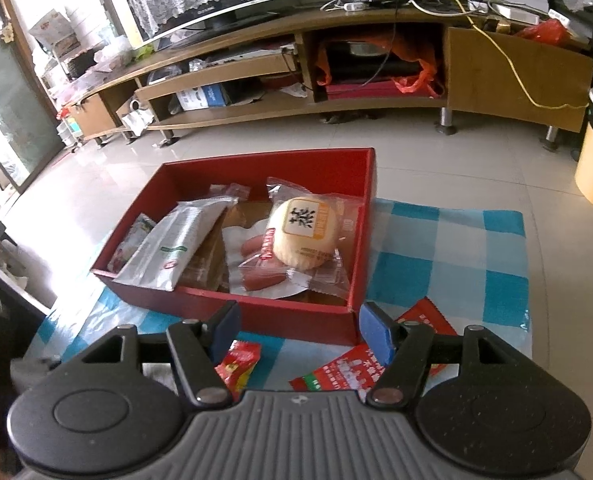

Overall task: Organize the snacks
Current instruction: 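Withdraw both open tools from the box toward the snacks on the cloth, then grasp the beef jerky bag with the left tool while the right approaches the red candy bag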

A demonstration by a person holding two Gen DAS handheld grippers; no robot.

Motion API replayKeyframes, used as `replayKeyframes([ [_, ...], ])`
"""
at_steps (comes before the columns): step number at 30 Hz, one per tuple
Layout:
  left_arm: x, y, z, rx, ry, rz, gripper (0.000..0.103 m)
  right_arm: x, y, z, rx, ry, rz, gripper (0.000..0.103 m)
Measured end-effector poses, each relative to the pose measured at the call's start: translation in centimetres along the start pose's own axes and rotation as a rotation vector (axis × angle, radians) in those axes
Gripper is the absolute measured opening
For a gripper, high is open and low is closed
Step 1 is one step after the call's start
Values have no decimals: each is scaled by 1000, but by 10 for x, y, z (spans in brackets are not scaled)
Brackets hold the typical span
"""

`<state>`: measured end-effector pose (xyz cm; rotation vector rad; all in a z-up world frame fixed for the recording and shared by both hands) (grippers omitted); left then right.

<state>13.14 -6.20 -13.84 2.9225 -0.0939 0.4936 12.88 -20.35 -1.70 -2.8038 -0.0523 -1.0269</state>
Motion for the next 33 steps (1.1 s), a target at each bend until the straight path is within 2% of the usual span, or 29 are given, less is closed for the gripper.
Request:
replayKeyframes([
  [3,-33,0,-11,-16,-68,57,101,0,-4,-2,14,2,-9,67],
  [5,-47,-5,-18,-28,-105,60,100,0,-5,-3,21,1,-14,68],
  [9,-59,-7,-38,-33,-114,155,100,-1,-4,-7,33,7,-12,68],
  [13,-60,0,-51,44,-59,401,100,-1,1,-9,31,10,-2,69],
  [16,-64,6,-49,104,-60,623,100,-2,4,-8,26,6,5,69],
  [18,-68,9,-49,130,-44,695,100,-3,3,-7,27,1,2,69],
  [20,-67,9,-47,113,-44,641,100,-3,2,-5,25,-4,-8,69],
  [22,-58,-2,-40,108,-57,433,100,-3,1,-4,27,-9,-15,69],
  [25,-56,-28,-40,23,-82,62,100,-2,0,-3,34,-8,-15,69],
  [27,-62,-45,-39,-9,-95,-96,100,-2,-1,-5,43,-5,-14,69],
  [30,-66,-56,-30,-11,-133,-178,98,-3,-3,-6,46,-5,-23,69],
  [33,-51,-52,-31,13,-67,-177,99,-3,-2,-9,48,2,-24,70],
])
Point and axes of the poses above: each gripper's, at about its wrist camera, not at the fingertips, and z roughly the way its jaws point, y to its right, x to its top, the point moved 9 cm from there along z, roughly the way its jaws point, and after that the axes turned 11 degrees about -z, right-handed, at the moved point
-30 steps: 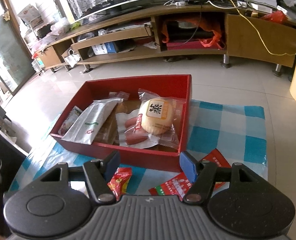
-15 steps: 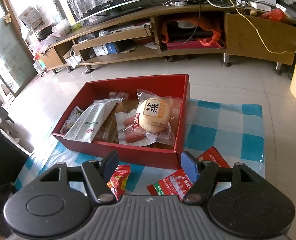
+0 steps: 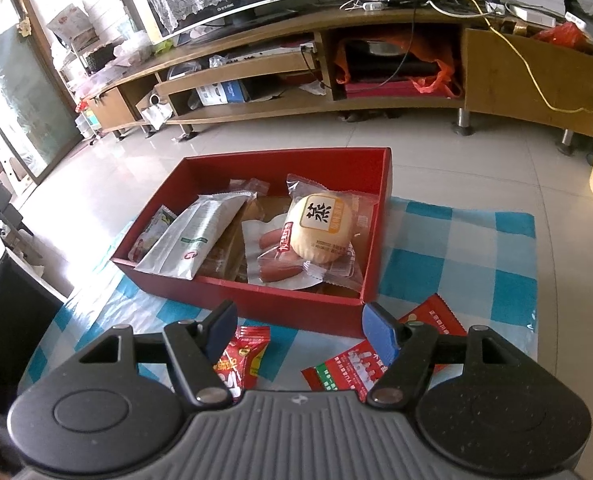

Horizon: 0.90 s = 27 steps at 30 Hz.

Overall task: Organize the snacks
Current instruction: 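Grasp the beef jerky bag with the left tool while the right approaches the red candy bag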

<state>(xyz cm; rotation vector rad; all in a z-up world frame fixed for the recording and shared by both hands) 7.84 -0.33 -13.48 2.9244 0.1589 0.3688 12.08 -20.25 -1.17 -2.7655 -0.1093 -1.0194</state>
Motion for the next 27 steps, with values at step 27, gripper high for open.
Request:
replayKeyframes([
  [27,-1,87,22,-122,-88,573,100,-1,9,-6,-9,5,17,71],
])
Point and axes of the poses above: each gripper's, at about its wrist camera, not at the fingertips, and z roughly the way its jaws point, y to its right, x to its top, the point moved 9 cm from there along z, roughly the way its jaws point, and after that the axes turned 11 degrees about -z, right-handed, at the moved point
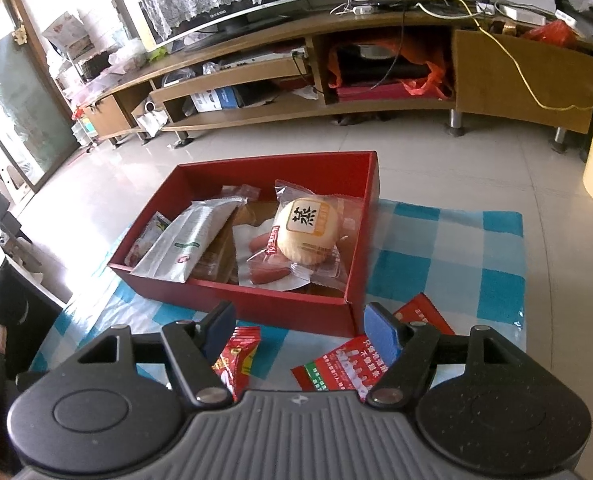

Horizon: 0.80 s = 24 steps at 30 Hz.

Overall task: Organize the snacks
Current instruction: 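Grasp the beef jerky bag with the left tool while the right approaches the red candy bag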

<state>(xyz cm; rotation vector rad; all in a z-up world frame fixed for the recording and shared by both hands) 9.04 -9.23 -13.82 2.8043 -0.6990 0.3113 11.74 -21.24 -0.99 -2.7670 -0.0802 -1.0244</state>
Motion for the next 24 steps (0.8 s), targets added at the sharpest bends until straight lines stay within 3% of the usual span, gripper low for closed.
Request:
replayKeyframes([
  [4,-30,3,2,-7,-76,56,100,-2,-5,6,6,-18,-16,71],
  [8,-66,11,-4,30,-138,192,100,-4,-11,11,10,-35,-37,71],
  [13,-89,24,-9,132,-119,406,100,-7,-14,10,13,-42,-45,71],
  [18,-78,27,10,140,-107,360,102,-9,-13,11,12,-53,-47,71],
  [20,-77,23,20,184,-117,395,103,-10,-12,11,14,-56,-48,71],
  [24,-79,19,24,166,-140,401,103,-11,-10,11,14,-61,-45,71],
])
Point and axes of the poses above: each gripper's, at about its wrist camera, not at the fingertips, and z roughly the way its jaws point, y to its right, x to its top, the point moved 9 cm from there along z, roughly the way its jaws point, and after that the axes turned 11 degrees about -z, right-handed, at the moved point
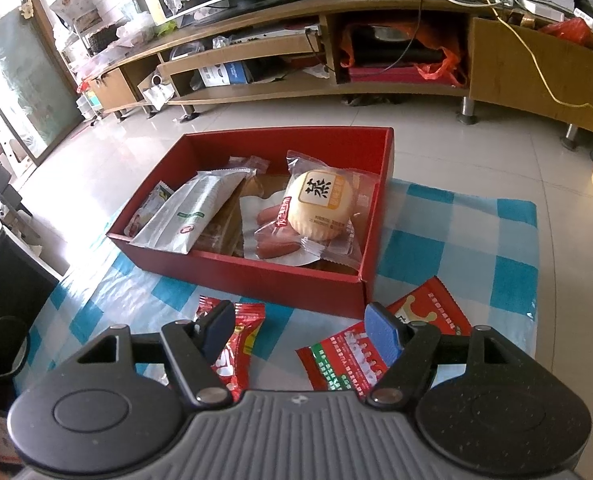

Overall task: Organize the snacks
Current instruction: 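Grasp the beef jerky bag with the left tool while the right approaches the red candy bag, then grasp the red candy bag with the right tool while the left lifts the jerky bag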

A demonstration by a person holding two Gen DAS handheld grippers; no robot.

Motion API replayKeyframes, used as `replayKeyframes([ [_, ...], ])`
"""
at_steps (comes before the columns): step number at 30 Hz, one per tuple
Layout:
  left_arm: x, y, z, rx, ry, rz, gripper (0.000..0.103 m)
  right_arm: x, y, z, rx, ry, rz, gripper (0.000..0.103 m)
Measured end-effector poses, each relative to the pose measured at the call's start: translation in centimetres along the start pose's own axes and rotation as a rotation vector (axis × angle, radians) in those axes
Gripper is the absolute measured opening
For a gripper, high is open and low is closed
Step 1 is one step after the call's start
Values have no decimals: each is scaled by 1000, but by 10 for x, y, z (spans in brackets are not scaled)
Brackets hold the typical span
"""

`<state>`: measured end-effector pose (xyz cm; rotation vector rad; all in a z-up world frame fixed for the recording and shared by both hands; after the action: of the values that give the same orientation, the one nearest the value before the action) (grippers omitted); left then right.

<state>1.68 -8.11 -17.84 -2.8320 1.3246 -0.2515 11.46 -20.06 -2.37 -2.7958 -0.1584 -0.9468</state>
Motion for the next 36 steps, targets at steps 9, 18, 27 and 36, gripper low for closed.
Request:
replayKeyframes([
  [9,-33,2,-22,-12,74,-130,78,-9,-19,9,40,-46,-68,71],
  [18,-30,-7,-25,-39,115,-251,102,-24,-25,29,42,-121,-94,71],
  [27,-14,5,-31,-8,168,-247,89,-24,-51,58,61,-173,-103,71],
  [36,-27,-24,-46,-30,195,-398,80,-17,-87,91,105,-196,-70,72],
])
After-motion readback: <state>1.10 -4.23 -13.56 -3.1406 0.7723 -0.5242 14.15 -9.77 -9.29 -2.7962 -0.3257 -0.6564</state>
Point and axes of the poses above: each gripper's, at about its wrist camera, not at the fingertips, and z roughly the way its jaws point, y to its right, x to its top, the point moved 9 cm from there along z, roughly the way its jaws point, and after that the axes turned 11 degrees about -z, right-handed, at the moved point
